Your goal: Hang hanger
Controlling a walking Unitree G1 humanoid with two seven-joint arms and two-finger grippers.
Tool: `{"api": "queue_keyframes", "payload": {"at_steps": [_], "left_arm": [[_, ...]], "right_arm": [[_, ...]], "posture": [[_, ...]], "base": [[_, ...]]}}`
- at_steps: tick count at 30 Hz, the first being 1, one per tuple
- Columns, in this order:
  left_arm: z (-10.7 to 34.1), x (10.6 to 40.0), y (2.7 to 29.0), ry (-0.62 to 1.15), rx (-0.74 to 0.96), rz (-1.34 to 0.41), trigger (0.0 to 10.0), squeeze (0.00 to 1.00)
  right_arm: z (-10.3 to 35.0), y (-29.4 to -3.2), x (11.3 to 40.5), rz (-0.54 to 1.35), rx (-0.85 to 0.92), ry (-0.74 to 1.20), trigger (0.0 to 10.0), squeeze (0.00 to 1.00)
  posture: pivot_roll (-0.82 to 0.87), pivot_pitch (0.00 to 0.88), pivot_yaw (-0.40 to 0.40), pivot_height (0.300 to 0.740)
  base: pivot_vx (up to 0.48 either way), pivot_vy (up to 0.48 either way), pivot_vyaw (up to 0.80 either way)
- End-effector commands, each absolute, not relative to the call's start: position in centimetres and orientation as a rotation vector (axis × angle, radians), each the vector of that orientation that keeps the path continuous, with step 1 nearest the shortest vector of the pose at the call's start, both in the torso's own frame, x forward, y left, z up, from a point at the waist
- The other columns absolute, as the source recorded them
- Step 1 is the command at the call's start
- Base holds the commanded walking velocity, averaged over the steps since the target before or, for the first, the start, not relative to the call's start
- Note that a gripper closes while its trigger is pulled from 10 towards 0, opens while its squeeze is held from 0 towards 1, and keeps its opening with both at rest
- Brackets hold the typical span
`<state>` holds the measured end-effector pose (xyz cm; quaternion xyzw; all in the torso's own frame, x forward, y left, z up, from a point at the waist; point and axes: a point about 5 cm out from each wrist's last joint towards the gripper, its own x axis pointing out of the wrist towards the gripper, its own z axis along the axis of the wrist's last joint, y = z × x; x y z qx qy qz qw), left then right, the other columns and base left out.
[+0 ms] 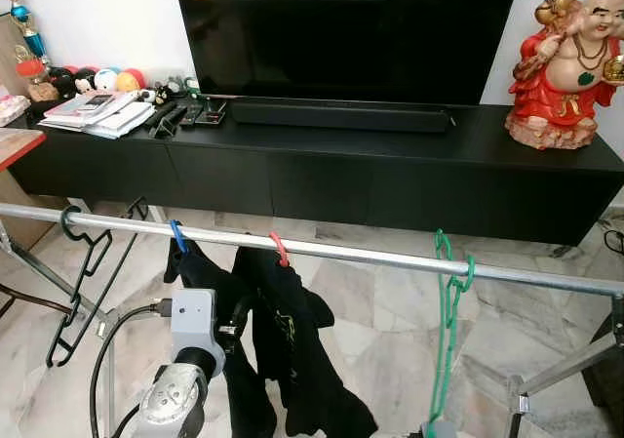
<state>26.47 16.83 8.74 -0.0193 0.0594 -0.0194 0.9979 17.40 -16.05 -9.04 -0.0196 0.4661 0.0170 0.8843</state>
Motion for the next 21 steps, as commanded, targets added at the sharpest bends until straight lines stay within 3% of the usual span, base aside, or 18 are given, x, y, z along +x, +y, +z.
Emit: {"api": "queue_keyframes", "payload": {"at_steps": [1,5,10,21], "left_arm": [[9.2,26.7,17.0,0.112,-0.030,-0.025,10.0,0.00],[9.2,26.7,17.0,0.109,-0.026,-0.027,10.0,0.00],[9.3,26.7,17.0,0.108,-0.026,-0.025,10.0,0.00],[8.8,26.9,16.4,0.135,-0.031,-0.071,10.0,0.00]], "right_arm": [[-9.1,-15.7,17.3,0.069,-0.048,0.967,10.0,0.00],[-9.5,-17.2,16.0,0.060,-0.038,0.982,10.0,0.00],[-9.5,-17.3,15.8,0.054,-0.026,0.988,10.0,0.00],[-9.6,-17.6,15.5,0.051,-0.035,0.993,10.0,0.00]], "posture": [[0.07,0.043,0.026,0.740],[0.07,0.046,0.029,0.740],[0.07,0.050,0.030,0.740],[0.08,0.051,0.032,0.740]], "base": [[0.000,0.000,0.80],[0.000,0.000,0.80],[0.000,0.000,0.72],[0.000,0.000,0.00]]}}
